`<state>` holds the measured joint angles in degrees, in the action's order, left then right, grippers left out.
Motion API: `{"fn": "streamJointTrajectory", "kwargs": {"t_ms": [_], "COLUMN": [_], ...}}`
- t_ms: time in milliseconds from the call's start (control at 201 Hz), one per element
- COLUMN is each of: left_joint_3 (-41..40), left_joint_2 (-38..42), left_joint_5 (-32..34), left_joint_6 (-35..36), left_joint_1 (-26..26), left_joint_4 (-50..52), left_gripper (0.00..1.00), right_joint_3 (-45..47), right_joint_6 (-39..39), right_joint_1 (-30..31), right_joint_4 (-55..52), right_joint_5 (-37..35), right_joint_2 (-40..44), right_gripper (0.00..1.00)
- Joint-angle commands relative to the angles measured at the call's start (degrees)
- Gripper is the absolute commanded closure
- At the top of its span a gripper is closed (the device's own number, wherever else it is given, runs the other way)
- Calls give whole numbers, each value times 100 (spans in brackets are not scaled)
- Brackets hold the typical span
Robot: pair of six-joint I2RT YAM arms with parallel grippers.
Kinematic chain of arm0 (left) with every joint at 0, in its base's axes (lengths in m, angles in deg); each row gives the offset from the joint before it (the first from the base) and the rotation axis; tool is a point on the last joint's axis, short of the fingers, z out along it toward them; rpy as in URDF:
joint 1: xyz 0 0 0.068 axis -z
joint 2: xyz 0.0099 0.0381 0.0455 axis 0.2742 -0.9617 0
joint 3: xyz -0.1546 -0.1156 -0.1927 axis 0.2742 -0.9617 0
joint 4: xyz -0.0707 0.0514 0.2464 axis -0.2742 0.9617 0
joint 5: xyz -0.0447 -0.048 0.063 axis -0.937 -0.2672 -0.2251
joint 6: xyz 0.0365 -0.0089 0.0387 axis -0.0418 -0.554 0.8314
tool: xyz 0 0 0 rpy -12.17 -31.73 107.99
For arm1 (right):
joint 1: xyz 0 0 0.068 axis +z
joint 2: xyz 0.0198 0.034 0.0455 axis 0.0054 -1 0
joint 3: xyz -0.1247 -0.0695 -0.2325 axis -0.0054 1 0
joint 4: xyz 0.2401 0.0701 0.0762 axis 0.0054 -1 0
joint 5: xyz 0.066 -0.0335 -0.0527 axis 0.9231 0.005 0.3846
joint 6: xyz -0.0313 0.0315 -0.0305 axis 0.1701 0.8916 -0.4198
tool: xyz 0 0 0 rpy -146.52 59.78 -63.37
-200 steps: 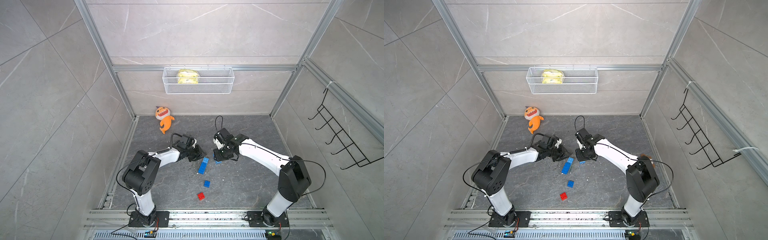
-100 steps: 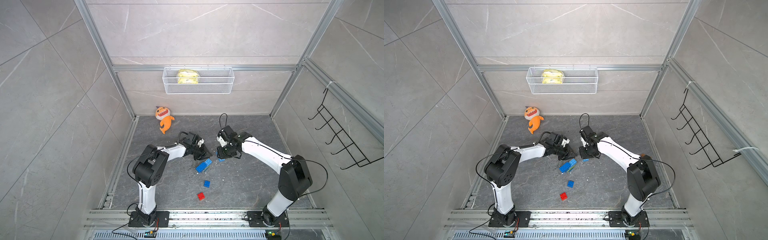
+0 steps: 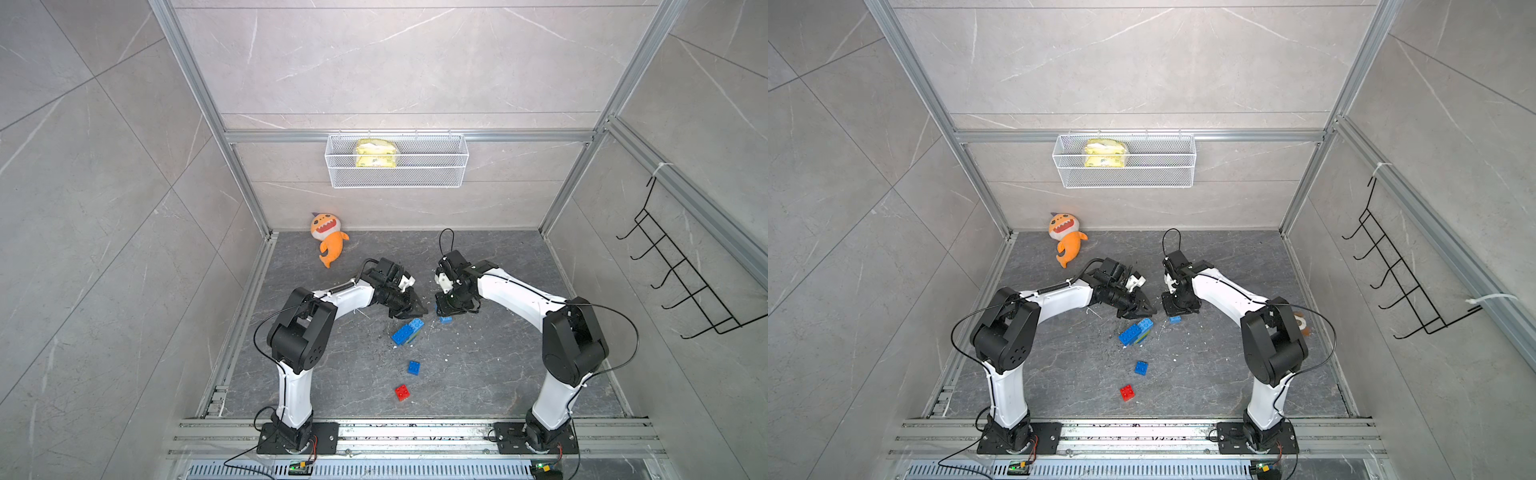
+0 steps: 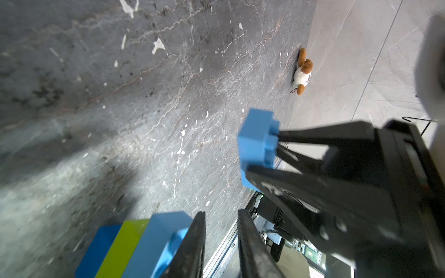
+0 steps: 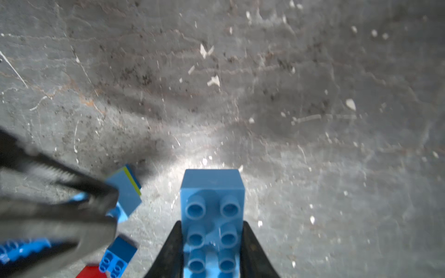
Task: Assemble a heart with lego
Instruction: Adjust the lego brick at the center of the board.
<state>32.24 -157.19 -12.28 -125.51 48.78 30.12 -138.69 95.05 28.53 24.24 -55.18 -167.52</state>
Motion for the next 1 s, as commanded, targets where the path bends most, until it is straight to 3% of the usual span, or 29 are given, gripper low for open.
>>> {"fn": "streamJointTrajectory", "kwargs": {"t_ms": [0, 135, 493, 997], "left_joint_3": [-41, -758, -2346, -2621], "left_joint_2": [928, 1803, 2686, 2742], "left_joint_5": [605, 1406, 1687, 1703], "left_joint_6": [10, -192, -714, -666], "left_joint_1": [-352, -573, -727, -733], "left_joint_4": [235, -31, -634, -658], "left_gripper": [73, 73, 73, 73], "right_joint_3": [-532, -987, -2172, -960], "right_joint_6": [-315, -307, -202, -233], "right_joint_1": [25, 43, 559, 583], "right_joint_4": [-111, 84, -77, -19], "right_joint_5": [262, 602, 849, 688], "right_joint_2": [-277, -655, -1671, -935], "right_gripper": [79, 79, 79, 79]}}
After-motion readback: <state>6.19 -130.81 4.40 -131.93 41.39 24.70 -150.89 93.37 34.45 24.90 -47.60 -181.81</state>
